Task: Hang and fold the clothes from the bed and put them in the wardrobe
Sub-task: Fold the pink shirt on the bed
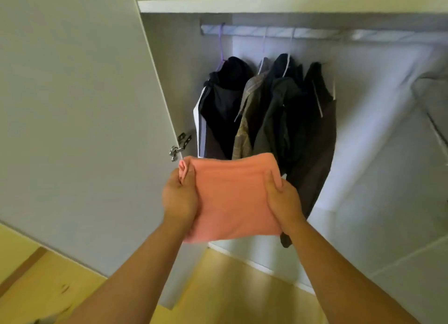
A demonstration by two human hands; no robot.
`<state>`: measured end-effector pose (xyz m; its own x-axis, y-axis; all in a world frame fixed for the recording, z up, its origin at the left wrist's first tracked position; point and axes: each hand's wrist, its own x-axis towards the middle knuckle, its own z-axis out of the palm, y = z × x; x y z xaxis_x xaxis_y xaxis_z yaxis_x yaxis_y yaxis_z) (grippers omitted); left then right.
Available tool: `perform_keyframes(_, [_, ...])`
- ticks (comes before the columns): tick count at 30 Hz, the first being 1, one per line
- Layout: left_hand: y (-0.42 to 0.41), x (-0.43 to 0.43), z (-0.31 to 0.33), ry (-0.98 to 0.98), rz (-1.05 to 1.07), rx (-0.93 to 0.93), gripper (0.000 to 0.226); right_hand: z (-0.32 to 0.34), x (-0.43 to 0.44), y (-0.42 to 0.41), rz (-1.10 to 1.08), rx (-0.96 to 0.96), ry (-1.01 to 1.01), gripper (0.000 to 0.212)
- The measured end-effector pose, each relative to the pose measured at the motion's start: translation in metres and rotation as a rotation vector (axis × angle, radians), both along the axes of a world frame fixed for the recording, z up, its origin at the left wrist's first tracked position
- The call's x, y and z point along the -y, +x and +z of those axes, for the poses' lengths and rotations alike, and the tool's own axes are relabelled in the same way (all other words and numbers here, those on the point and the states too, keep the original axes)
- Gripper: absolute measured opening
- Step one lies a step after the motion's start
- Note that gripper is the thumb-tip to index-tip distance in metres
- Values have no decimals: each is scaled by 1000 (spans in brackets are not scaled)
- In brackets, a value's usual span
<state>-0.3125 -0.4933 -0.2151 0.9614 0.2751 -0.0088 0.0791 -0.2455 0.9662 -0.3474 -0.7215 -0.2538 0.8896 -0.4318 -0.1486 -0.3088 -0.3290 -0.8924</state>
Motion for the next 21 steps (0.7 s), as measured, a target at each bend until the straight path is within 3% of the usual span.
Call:
perform_keyframes(3, [27,22,36,-10,-154,120,28,34,13,-2,-169,97,-12,64])
perform_keyframes(11, [51,69,145,-128,-563,425,44,134,32,-46,-587,355,-135,65])
perform_keyframes(16, [46,92,217,-254,-759,485,24,211,38,-81,-758,542,-268,63])
perform_keyframes(21, [50,127,283,-378,-824,539,37,294,53,-106,-827,535,-418,76])
